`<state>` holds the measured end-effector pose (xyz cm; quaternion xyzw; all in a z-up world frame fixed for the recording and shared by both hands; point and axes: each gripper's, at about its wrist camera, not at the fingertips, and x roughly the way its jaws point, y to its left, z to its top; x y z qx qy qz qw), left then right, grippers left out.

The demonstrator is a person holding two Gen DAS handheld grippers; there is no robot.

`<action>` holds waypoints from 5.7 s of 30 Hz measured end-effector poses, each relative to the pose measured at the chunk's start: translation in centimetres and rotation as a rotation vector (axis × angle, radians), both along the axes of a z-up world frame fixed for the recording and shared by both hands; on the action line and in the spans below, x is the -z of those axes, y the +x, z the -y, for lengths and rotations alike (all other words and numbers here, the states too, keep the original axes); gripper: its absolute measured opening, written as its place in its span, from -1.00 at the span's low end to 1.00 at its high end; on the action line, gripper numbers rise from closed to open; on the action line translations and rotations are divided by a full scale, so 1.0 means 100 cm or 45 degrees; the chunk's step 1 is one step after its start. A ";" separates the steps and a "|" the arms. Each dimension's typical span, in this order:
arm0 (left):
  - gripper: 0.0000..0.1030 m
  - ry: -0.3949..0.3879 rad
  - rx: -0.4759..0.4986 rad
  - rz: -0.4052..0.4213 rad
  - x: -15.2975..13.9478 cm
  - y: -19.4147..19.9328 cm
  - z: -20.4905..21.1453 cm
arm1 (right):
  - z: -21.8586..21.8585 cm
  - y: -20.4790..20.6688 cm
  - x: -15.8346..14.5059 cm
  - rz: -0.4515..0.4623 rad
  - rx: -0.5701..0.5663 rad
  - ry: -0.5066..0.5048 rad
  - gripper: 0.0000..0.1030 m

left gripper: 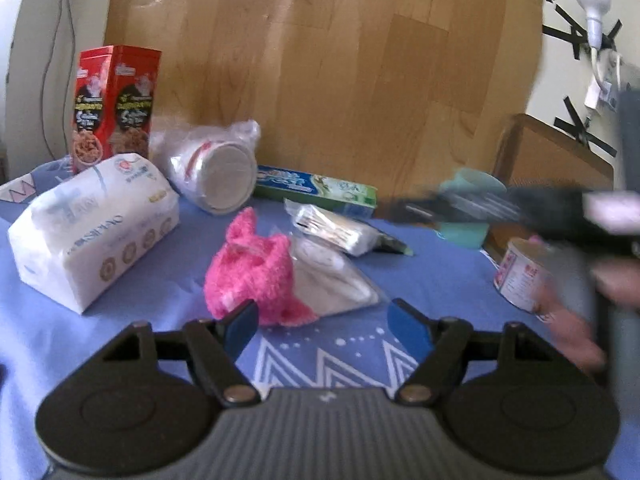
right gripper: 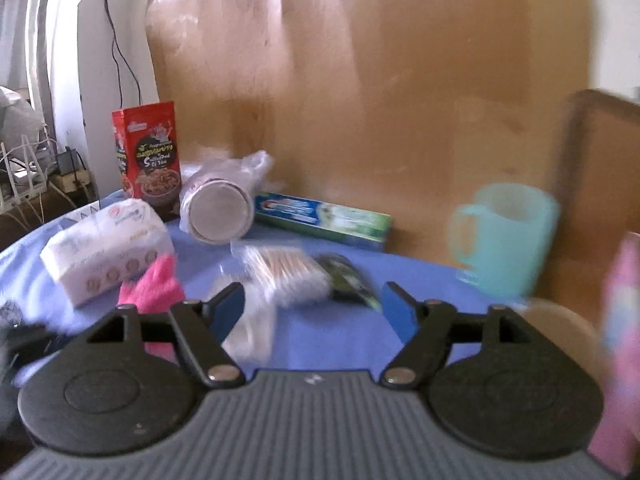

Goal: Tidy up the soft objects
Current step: 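Grasp the bag of cotton swabs with the right gripper, then carry the cotton swab bag into the pink tin and release it, then grasp the green correction tape dispenser with the right gripper, then drop the correction tape dispenser into the pink tin, then move the left gripper back over the table toward the pink sock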

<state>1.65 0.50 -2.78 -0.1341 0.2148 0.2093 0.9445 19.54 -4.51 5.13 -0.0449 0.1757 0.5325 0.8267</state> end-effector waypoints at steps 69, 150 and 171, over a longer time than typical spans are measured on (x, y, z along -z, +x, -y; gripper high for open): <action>0.76 -0.017 0.336 -0.076 -0.009 0.014 0.051 | 0.214 -0.028 0.007 0.116 0.339 0.266 0.19; 0.24 -0.035 0.443 -0.115 -0.024 0.035 0.098 | 0.266 -0.023 0.031 -0.069 0.534 0.346 0.15; 0.36 -0.168 -0.387 0.244 0.001 -0.090 -0.042 | -0.046 -0.090 0.025 0.128 -0.331 -0.113 -0.03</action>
